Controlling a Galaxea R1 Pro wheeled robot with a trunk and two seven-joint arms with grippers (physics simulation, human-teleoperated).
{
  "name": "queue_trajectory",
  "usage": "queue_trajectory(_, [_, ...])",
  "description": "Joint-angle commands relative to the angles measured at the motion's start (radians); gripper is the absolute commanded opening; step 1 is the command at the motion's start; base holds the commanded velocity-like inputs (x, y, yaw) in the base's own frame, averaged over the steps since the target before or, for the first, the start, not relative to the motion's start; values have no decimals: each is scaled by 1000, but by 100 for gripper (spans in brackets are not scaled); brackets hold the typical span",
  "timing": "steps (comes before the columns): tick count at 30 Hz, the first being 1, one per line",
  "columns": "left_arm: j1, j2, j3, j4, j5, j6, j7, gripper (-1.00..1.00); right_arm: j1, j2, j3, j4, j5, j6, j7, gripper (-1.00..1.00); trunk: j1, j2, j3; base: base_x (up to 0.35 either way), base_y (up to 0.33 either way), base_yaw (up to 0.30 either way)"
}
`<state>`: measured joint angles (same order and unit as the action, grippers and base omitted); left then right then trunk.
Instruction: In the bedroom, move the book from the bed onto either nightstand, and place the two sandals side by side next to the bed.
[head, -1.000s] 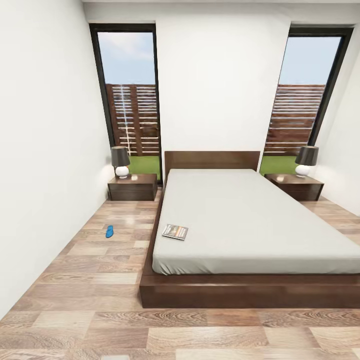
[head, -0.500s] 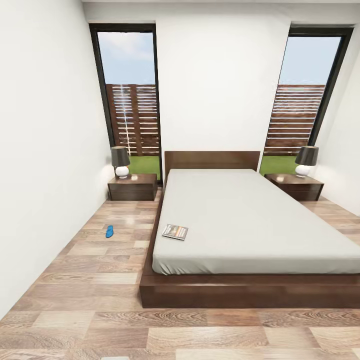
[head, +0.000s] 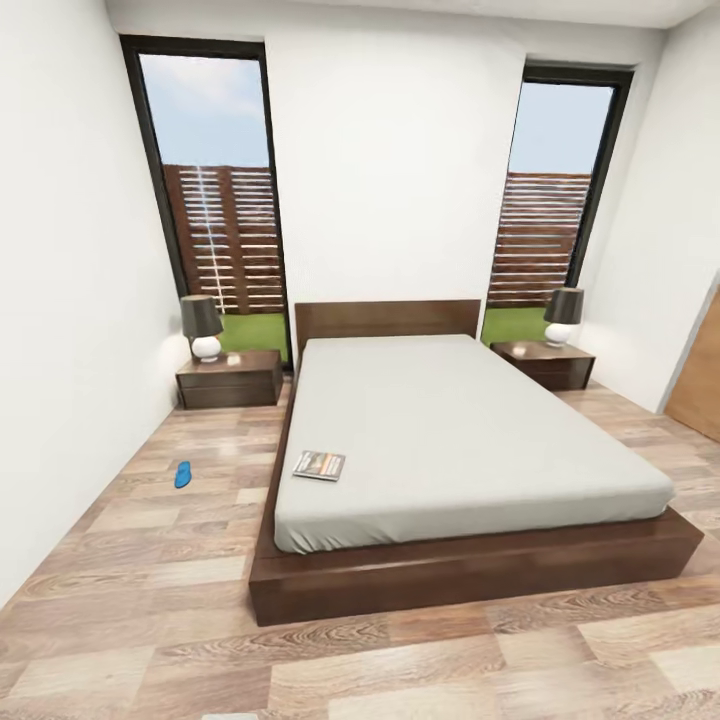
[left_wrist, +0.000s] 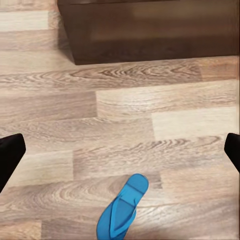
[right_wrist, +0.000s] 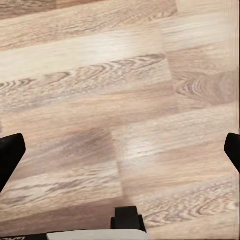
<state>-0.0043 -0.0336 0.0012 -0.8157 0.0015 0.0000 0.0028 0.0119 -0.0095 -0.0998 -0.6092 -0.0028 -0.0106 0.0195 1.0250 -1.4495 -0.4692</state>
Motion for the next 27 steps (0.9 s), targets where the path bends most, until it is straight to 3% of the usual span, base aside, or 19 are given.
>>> queue_trajectory(1, [0,0,-1,0,0,0,0,100,0,0,-2,-1,0,-1,2,100,0,0,-1,0,0,-282])
queue_trajectory(13, [0,1,0,0,0,0,0,100,0,0,-4,-1,1,-2,-2,100,0,0,-1,-2,0,-78])
queue_trajectory(27, [0,1,0,0,0,0,0,100,0,0,-2,-1,3,-2,-1,100,0,0,-1,-117,0,-14])
